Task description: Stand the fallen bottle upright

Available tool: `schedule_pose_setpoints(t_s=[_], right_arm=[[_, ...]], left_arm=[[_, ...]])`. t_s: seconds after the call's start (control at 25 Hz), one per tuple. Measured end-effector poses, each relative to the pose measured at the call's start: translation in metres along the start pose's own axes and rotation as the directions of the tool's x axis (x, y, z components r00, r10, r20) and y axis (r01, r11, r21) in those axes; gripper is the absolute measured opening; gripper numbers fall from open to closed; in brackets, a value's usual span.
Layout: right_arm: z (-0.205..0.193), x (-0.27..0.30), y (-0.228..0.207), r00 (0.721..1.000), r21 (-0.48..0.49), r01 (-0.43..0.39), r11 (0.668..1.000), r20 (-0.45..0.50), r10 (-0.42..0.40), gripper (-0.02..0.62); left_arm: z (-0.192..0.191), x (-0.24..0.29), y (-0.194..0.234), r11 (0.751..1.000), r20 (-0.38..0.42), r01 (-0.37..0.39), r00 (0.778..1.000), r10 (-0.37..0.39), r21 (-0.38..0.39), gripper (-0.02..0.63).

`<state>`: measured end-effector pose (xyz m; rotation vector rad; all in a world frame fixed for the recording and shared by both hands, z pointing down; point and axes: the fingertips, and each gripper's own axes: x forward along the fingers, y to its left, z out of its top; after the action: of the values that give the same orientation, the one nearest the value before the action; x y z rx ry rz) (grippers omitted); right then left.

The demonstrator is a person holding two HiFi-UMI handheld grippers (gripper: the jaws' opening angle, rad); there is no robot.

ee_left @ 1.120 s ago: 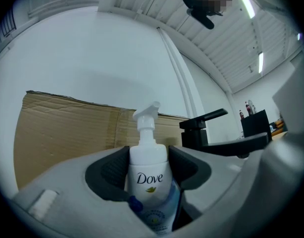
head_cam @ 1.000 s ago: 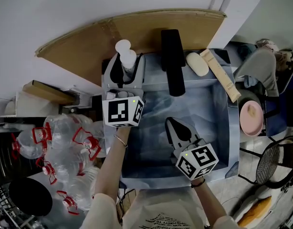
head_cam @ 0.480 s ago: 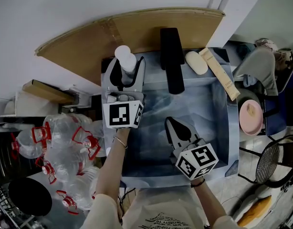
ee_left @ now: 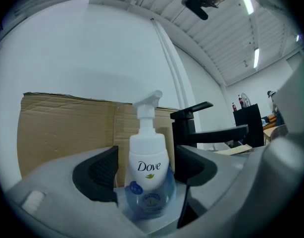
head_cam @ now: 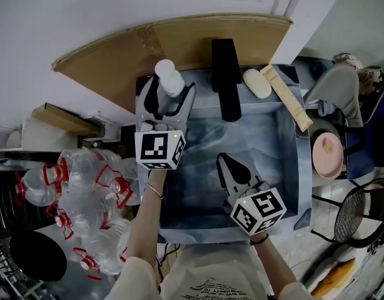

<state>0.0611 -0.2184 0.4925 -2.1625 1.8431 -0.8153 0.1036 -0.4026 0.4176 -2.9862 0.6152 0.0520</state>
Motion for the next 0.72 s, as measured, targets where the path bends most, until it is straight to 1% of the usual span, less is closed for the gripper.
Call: schedule_pose_setpoints(t_s=[0.28, 0.4, 0.48, 0.56, 0.72], right_arm=[[0.022, -0.006, 0.009, 0.999, -0.036, -0.013, 0.999, 0.035, 0.015, 0.005], [0.033, -0.009, 0.012, 0.998, -0.051, -0.015, 0.999, 0.055, 0.018, 0.005], [0.041, -0.012, 0.014, 0.997, -0.061, -0.015, 0.998, 0.069, 0.019, 0.005], [0.049, -0.015, 0.018, 0.996, -0.075, -0.016, 0.997, 0.083, 0.023, 0.005], [0.063, -0.021, 0.023, 0.994, -0.101, -0.019, 0.995, 0.105, 0.029, 0.005]], left_arm=[[0.015, -0.024, -0.004, 1.000, -0.015, 0.001, 1.000, -0.001, -0.018, 0.348], [0.023, -0.036, -0.008, 0.999, -0.018, -0.004, 1.000, 0.003, -0.050, 0.347], [0.025, -0.045, -0.014, 0.998, -0.032, -0.003, 0.999, 0.000, -0.064, 0.345], [0.028, -0.053, -0.022, 0.998, -0.047, 0.007, 0.999, -0.010, -0.061, 0.338], [0.035, -0.070, -0.039, 0.998, -0.070, 0.022, 0.997, -0.025, -0.056, 0.251]])
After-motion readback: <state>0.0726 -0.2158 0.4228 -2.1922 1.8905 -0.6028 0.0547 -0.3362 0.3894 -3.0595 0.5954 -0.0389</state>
